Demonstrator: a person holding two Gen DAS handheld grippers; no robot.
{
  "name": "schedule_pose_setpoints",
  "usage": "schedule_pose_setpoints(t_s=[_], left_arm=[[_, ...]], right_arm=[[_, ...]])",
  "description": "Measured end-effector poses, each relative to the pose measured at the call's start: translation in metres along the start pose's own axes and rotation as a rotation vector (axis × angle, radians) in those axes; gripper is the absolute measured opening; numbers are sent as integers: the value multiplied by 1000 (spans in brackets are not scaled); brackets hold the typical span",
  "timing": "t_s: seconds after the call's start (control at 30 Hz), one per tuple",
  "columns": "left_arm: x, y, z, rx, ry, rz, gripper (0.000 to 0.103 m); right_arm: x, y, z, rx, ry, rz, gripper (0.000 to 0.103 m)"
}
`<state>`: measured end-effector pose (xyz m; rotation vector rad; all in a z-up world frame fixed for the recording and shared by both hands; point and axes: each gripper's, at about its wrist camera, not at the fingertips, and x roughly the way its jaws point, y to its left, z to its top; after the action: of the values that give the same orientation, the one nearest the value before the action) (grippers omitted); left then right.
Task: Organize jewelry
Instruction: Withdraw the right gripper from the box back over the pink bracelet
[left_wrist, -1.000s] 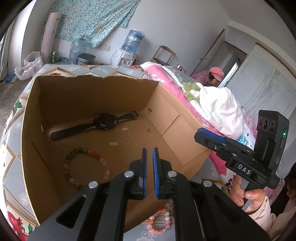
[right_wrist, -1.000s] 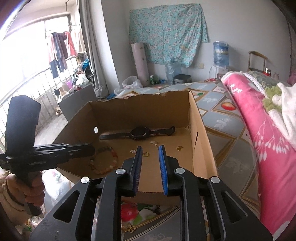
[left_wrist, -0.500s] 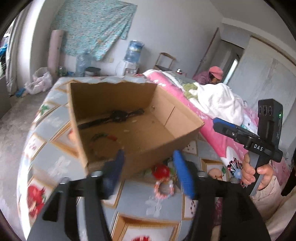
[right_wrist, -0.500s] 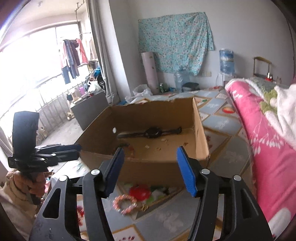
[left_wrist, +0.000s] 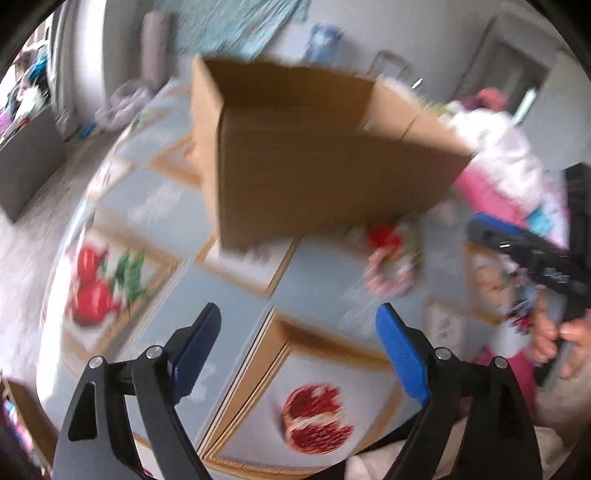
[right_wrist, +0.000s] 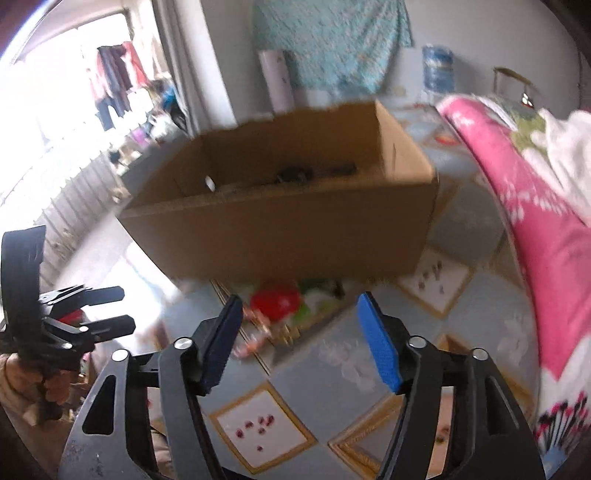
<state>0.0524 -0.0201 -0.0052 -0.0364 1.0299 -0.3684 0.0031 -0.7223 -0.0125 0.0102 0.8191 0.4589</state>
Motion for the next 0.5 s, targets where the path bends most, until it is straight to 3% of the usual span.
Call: schedule_pose_setpoints(t_s=[0.07,0.13,0.27,0.5], left_arm=[[11,3,-9,-23,36,31,84],[10,-1,-17,9,-16,84,92],[22,-12,-26,57,-18,225,98],[25,-19,-26,61,-44,221,98]], right_arm=[[8,1,-12,5,35,-28,67],[14,4,-23,6,62,-57,67],[22,4,-36,20,95,-88,73],[34,-2,-41,47,133,-183,80]])
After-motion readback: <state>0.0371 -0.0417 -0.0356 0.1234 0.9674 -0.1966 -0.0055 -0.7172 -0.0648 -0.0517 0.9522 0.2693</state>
